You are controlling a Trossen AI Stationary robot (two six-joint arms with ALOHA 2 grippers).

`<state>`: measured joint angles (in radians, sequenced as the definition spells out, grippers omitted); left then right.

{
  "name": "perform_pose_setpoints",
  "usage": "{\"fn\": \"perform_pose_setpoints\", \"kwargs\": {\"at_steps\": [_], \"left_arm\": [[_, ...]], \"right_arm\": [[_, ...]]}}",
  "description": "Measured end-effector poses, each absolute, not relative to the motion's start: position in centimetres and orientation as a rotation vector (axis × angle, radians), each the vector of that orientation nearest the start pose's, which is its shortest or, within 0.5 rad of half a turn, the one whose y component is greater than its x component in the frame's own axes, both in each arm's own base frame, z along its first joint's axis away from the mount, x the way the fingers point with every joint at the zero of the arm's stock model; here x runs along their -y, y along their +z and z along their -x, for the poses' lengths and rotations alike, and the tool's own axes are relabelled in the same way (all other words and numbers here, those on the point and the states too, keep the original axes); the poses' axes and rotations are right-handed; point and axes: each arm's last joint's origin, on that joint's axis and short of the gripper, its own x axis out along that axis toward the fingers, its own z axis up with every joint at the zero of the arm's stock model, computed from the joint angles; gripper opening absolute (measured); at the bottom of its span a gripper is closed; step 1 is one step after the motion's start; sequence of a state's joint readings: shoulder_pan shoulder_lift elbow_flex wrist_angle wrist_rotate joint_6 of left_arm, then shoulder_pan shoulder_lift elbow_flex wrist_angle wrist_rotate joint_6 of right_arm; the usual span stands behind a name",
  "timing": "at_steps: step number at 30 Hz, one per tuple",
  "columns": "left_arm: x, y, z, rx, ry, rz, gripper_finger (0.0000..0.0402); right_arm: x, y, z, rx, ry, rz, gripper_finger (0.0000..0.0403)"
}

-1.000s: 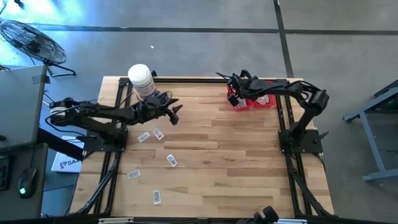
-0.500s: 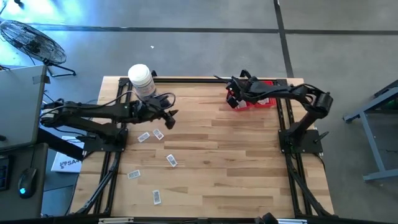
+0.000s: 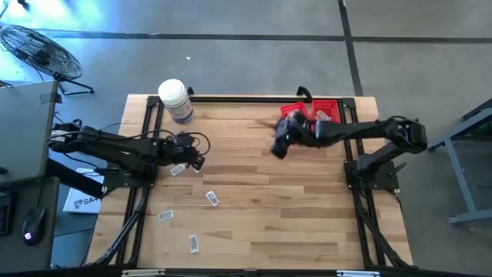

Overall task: Pick & Place First Aid Supplies
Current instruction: Put the ointment pack into the right red bin

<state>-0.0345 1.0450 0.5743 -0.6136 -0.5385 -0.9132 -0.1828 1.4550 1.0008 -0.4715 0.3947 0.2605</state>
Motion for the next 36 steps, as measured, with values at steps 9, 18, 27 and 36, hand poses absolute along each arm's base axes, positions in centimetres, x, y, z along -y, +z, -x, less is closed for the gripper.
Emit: {"fn": "perform_pose_setpoints", "kwargs": {"at_steps": [9, 18, 27, 36], "left_arm": [[-0.7, 16.1, -16.1, -0.833, 0.911, 0.634, 0.0178], [-0.5, 13.4, -14.9, -0.879, 0.895, 0.723, 0.0178], [-0.6, 12.7, -14.9, -0.827, 0.864, 0.717, 0.0179], [0.5, 11.9, -15.6, -0.832, 0.837, 0.63, 0.0141]], "right_arm": [[-0.1, 24.3, -30.3, -0.715, -0.486, -0.096, 0.0163], [-0.6, 24.6, -30.3, -0.663, -0.575, -0.051, 0.0162], [0.2, 24.6, -30.3, -0.655, -0.614, -0.054, 0.0162], [0.4, 24.7, -30.4, -0.643, -0.637, -0.041, 0.0159]]}}
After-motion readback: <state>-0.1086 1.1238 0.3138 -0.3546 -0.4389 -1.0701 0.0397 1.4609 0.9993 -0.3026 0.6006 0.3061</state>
